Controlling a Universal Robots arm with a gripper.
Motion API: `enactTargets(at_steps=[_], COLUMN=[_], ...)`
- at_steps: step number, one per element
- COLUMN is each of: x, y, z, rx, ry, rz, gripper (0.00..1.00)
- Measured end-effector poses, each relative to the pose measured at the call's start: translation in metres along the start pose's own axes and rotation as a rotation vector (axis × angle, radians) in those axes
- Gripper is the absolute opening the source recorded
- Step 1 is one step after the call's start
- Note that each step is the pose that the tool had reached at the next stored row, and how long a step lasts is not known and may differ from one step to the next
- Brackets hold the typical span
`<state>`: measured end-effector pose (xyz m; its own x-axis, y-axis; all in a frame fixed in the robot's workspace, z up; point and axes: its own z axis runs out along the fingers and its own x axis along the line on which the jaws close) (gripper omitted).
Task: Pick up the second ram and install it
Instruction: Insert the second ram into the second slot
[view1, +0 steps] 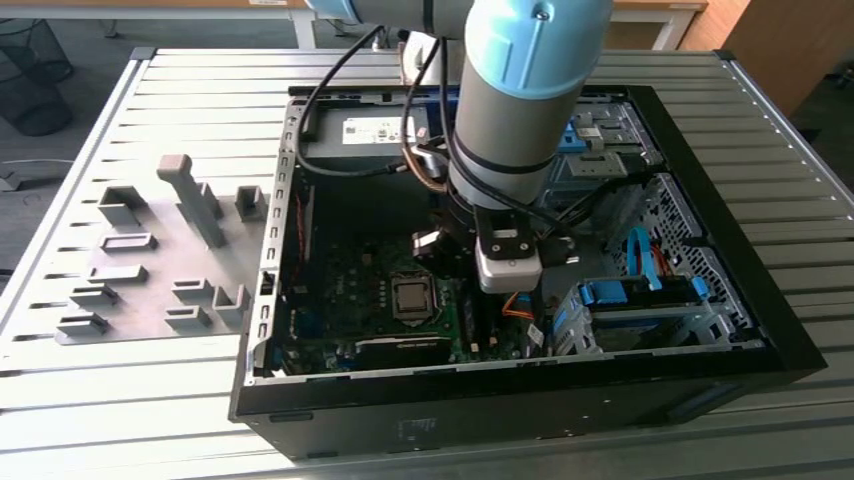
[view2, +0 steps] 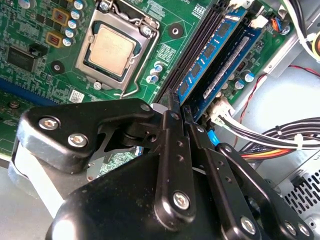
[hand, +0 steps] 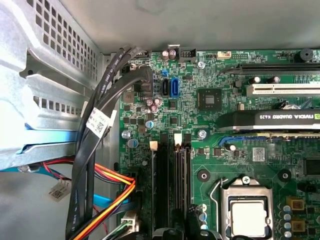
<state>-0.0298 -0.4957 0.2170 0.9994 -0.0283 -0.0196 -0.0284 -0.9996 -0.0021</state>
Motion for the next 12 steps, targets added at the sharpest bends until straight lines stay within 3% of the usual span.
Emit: enactTargets(at_steps=[12], x=[0.0008], y=[0.0000], z=[0.0025], rx=[0.0000], ry=[0.0000], rz=[0.001], gripper=[0.14])
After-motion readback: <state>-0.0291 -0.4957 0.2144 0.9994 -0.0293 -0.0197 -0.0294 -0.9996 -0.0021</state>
